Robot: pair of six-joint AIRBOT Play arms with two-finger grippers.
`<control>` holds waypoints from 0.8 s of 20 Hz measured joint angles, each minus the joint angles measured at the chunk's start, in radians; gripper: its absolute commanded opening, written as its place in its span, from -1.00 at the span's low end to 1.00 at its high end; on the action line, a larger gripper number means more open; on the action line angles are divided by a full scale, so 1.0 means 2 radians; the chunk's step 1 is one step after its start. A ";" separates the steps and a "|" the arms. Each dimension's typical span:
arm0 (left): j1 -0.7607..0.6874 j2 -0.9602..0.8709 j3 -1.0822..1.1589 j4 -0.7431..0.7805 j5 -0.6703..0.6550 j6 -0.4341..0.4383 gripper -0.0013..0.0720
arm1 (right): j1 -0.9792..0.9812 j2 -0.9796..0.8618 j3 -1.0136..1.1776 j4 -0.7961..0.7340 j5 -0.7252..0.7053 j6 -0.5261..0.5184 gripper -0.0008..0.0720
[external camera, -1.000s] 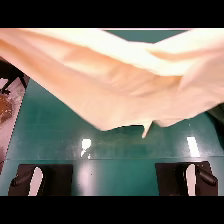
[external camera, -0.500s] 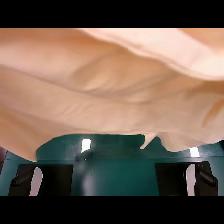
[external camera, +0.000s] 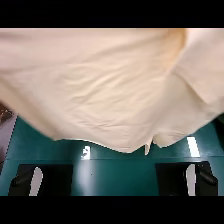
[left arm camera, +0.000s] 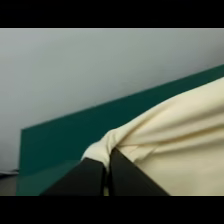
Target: Fold the shirts.
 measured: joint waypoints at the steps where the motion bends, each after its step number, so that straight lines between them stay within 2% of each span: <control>1: 0.000 -0.005 -0.039 -0.015 0.004 0.009 -0.90 | 0.003 -0.016 -0.027 0.006 0.002 0.000 -0.91; 6: -0.007 -0.057 -0.193 -0.115 0.046 0.104 -0.90 | 0.059 -0.136 -0.111 0.022 -0.001 -0.034 -0.91; 9: -0.042 -0.110 -0.232 -0.154 0.089 0.164 -0.90 | 0.119 -0.223 -0.113 0.022 -0.044 -0.063 -0.91; 12: -0.101 -0.172 -0.246 -0.179 0.153 0.219 -0.90 | 0.185 -0.305 -0.088 0.023 -0.090 -0.097 -0.91; 16: -0.179 -0.251 -0.252 -0.218 0.277 0.289 -0.90 | 0.241 -0.397 -0.036 0.025 -0.146 -0.126 -0.91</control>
